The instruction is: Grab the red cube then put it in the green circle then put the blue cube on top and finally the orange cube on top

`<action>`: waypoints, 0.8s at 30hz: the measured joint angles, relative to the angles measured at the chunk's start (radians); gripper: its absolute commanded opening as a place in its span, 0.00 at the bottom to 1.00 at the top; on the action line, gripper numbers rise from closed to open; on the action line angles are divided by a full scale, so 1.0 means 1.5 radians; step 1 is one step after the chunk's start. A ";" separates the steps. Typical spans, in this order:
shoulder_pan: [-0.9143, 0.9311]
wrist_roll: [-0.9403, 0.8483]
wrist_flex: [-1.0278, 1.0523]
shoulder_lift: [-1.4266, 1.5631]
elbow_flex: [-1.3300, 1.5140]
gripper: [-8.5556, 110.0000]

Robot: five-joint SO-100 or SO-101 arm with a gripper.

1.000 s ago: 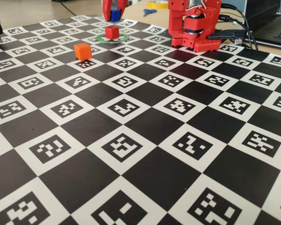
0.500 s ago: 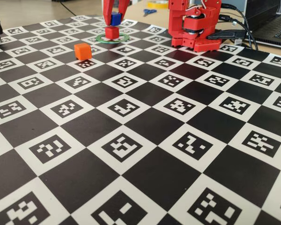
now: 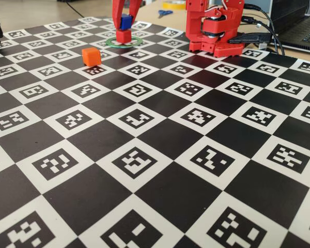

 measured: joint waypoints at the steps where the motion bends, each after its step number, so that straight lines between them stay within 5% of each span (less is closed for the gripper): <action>1: 0.000 0.000 -0.003 0.000 0.004 0.16; 11: 0.000 -0.006 -0.011 0.000 0.011 0.18; 24: 0.000 -0.005 -0.021 0.000 0.027 0.41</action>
